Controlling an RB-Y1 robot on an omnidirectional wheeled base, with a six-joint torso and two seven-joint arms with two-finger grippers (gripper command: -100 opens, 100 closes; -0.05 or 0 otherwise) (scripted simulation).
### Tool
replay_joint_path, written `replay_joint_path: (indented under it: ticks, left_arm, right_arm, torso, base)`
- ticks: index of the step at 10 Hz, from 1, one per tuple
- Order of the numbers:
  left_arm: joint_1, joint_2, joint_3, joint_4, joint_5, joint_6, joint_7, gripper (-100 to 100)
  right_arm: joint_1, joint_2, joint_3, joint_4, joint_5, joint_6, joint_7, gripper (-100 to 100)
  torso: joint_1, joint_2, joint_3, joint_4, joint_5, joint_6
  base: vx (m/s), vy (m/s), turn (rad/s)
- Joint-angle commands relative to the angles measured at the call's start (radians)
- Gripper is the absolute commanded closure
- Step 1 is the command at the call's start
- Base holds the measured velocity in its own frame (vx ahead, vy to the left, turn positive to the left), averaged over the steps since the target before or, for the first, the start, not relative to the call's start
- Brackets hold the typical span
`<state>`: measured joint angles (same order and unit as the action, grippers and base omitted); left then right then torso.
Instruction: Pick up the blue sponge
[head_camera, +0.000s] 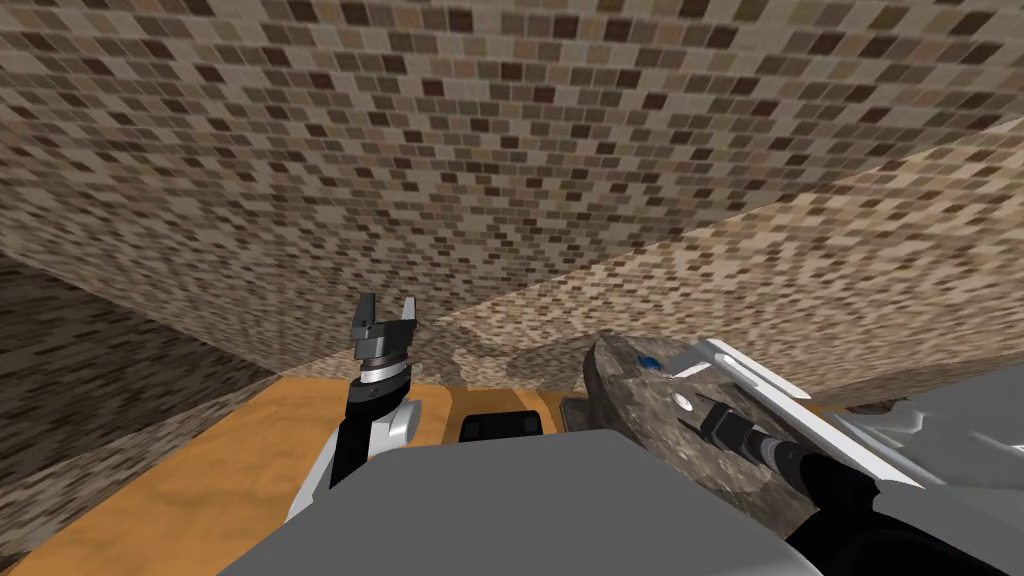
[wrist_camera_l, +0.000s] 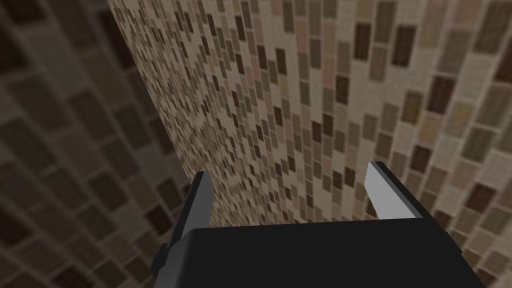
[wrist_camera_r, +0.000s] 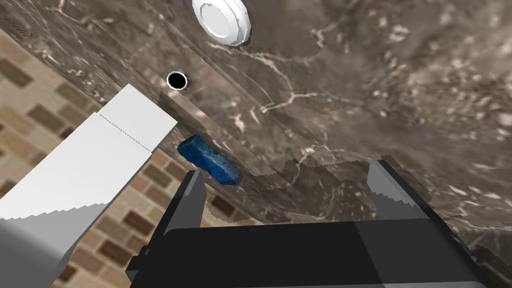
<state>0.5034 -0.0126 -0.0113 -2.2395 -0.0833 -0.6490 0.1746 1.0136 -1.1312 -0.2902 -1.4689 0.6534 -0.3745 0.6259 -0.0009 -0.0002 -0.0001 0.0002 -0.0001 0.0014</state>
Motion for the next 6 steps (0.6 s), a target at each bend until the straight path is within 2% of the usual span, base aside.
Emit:
replay_joint_path:
  ticks: [1,2,3,4,5,6]
  left_arm:
    - [0.000,0.000,0.000,0.000,0.000,0.000,0.000,0]
    - [0.000,0.000,0.000,0.000,0.000,0.000,0.000,0]
    - [0.000,0.000,0.000,0.000,0.000,0.000,0.000,0]
    - [0.000,0.000,0.000,0.000,0.000,0.000,0.000,0]
    - [0.000,0.000,0.000,0.000,0.000,0.000,0.000,0]
    - [0.000,0.000,0.000,0.000,0.000,0.000,0.000,0]
  right_arm:
    - [0.016,-0.050,0.006,0.046,0.017,-0.023,0.018,-100]
    - [0.016,-0.061,0.006,0.046,0.017,-0.023,0.018,-100]
    - [0.024,-0.098,0.017,0.085,0.031,-0.044,0.033,-100]
    - [0.030,-0.127,0.031,0.109,0.044,-0.065,0.046,-100]
    - [0.030,-0.141,0.031,0.123,0.044,-0.065,0.046,-100]
    - [0.036,-0.178,0.046,0.158,0.055,-0.088,0.058,-100]
  torso:
    - [0.000,0.000,0.000,0.000,0.000,0.000]
    - [0.000,0.000,0.000,0.000,0.000,-0.001]
    - [0.000,0.000,0.000,0.000,0.000,0.000]
    - [0.000,0.000,0.000,0.000,0.000,-0.001]
    - [0.000,0.000,0.000,0.000,0.000,-0.002]
    - [-0.001,0.000,0.000,0.000,0.000,0.000]
  base:
    - [0.004,-0.001,0.264]
    - [0.002,-0.007,0.129]
    - [0.001,-0.003,0.216]
    - [-0.001,-0.009,0.432]
    - [0.000,-0.018,0.162]
    - [-0.003,-0.011,0.200]
